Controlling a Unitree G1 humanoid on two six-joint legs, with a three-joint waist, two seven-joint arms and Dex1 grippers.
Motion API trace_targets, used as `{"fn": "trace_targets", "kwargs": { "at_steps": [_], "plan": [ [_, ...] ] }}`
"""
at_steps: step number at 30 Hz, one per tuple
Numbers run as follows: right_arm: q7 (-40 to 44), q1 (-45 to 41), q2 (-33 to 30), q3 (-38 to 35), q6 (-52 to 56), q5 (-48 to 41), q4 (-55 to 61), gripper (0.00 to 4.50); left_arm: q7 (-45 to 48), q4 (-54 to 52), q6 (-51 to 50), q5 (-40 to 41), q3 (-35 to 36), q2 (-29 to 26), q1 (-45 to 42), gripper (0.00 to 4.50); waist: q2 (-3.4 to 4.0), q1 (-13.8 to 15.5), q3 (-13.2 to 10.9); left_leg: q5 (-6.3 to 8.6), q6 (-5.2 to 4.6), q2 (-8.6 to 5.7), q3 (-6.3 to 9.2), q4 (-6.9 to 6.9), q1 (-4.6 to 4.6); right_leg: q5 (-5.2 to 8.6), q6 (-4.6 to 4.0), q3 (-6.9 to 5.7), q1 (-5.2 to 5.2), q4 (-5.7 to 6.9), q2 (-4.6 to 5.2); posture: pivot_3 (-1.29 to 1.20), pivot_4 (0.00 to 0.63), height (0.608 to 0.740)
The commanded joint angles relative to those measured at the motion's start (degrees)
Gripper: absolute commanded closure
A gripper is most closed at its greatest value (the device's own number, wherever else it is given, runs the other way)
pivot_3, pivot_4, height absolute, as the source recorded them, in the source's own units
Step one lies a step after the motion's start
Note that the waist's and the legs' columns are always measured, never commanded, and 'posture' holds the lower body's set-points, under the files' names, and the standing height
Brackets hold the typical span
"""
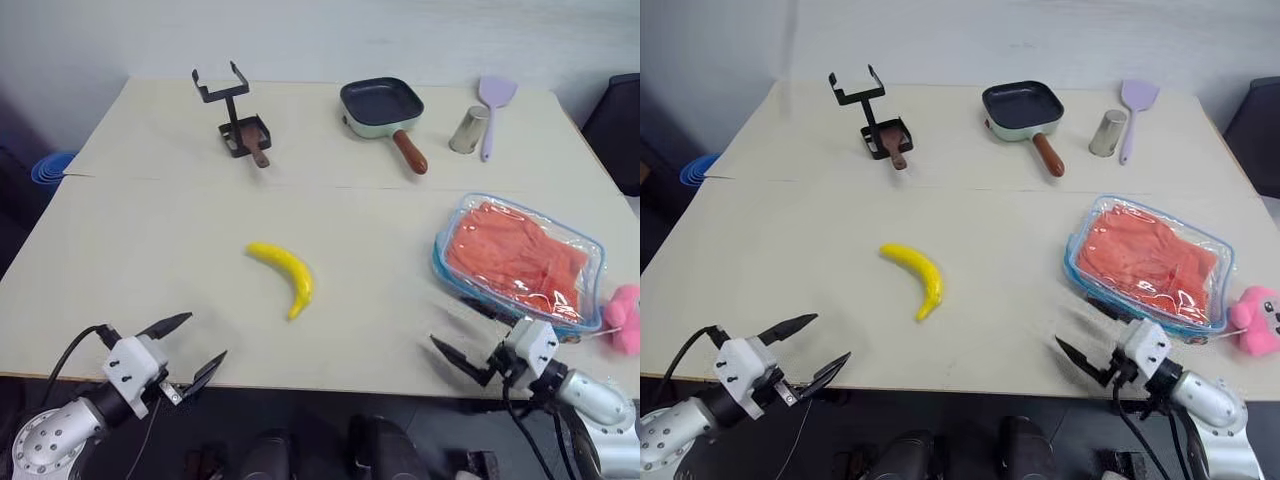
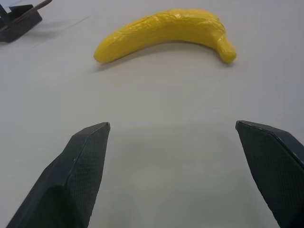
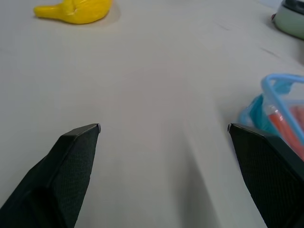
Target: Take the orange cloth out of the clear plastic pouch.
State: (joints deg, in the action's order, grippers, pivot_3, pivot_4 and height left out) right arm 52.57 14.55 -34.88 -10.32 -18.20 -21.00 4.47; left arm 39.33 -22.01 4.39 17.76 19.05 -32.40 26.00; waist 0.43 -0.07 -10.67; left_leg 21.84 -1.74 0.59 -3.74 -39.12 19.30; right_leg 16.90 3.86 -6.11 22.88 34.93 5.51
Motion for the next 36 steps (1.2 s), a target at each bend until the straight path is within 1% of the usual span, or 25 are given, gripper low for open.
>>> {"fn": "trace_targets", "kwargs": {
  "at_steps": [1,7,19,24,29,32,34,36],
  "plan": [
    [0.9,0.7,-0.8,-0.9,0.5,-1.8,4.0,0.0,0.3,-1.5,-0.4,0.3,0.2,-0.3,-0.1,0.03,0.0,-0.2,0.0,-0.01,0.01,0.01,-0.01,0.0,-0.01,0.0,0.0,0.0,0.0,0.01,-0.01,0.0,0.15,0.74],
    [1.8,1.2,-0.8,-1.1,2.5,-2.7,5.7,0.0,4.8,-2.0,-5.6,6.6,1.3,-1.9,0.4,0.03,0.02,0.0,0.0,-0.02,0.04,0.02,-0.01,0.0,-0.03,0.0,0.0,-0.01,0.0,0.04,-0.01,0.0,0.15,0.74],
    [4.2,1.5,-1.0,-2.4,3.6,-5.1,7.1,0.0,7.3,-0.4,-6.1,6.6,2.9,-4.4,-2.6,0.03,0.03,0.1,0.0,-0.03,0.05,0.01,0.0,0.0,-0.02,0.0,0.0,-0.01,0.0,0.04,-0.01,0.0,0.15,0.74],
    [5.3,4.8,-1.3,-2.4,7.1,-7.9,11.6,0.0,8.1,3.0,-7.7,7.6,2.6,-6.4,-9.2,0.03,0.05,0.2,0.0,-0.03,0.07,0.01,0.01,0.0,-0.03,0.0,0.0,-0.01,-0.01,0.07,-0.01,0.0,0.15,0.74],
    [1.7,7.1,-0.1,-1.5,14.4,-12.7,20.1,0.0,13.8,12.8,-5.1,4.2,-2.6,-10.4,-20.3,0.03,0.09,0.4,0.0,-0.07,0.11,0.0,0.01,0.0,-0.06,-0.01,0.01,-0.04,-0.02,0.14,-0.01,0.0,0.15,0.74],
    [1.0,6.6,1.1,-0.4,13.8,-11.9,22.8,0.0,21.2,27.3,0.6,-1.7,-11.4,-12.0,-38.0,0.03,0.01,1.1,0.0,-0.1,0.14,-0.04,0.03,-0.02,-0.09,-0.02,0.04,-0.11,-0.06,0.16,-0.02,0.0,0.15,0.74],
    [0.9,6.2,0.9,0.3,15.0,-11.9,24.1,0.0,25.0,39.1,5.1,-6.6,-17.5,-10.2,-51.4,0.03,-0.07,1.7,0.0,-0.17,0.19,-0.06,0.0,-0.04,-0.06,-0.05,0.09,-0.13,-0.05,0.17,-0.05,0.0,0.15,0.74],
    [0.6,5.7,0.7,0.4,16.3,-12.3,24.7,0.0,26.9,49.3,9.2,-10.3,-21.6,-7.9,-61.0,0.03,-0.1,1.7,0.1,-0.2,0.17,-0.13,0.0,-0.06,-0.02,-0.07,0.13,-0.2,-0.03,0.28,-0.07,0.0,0.15,0.74]
  ]
}}
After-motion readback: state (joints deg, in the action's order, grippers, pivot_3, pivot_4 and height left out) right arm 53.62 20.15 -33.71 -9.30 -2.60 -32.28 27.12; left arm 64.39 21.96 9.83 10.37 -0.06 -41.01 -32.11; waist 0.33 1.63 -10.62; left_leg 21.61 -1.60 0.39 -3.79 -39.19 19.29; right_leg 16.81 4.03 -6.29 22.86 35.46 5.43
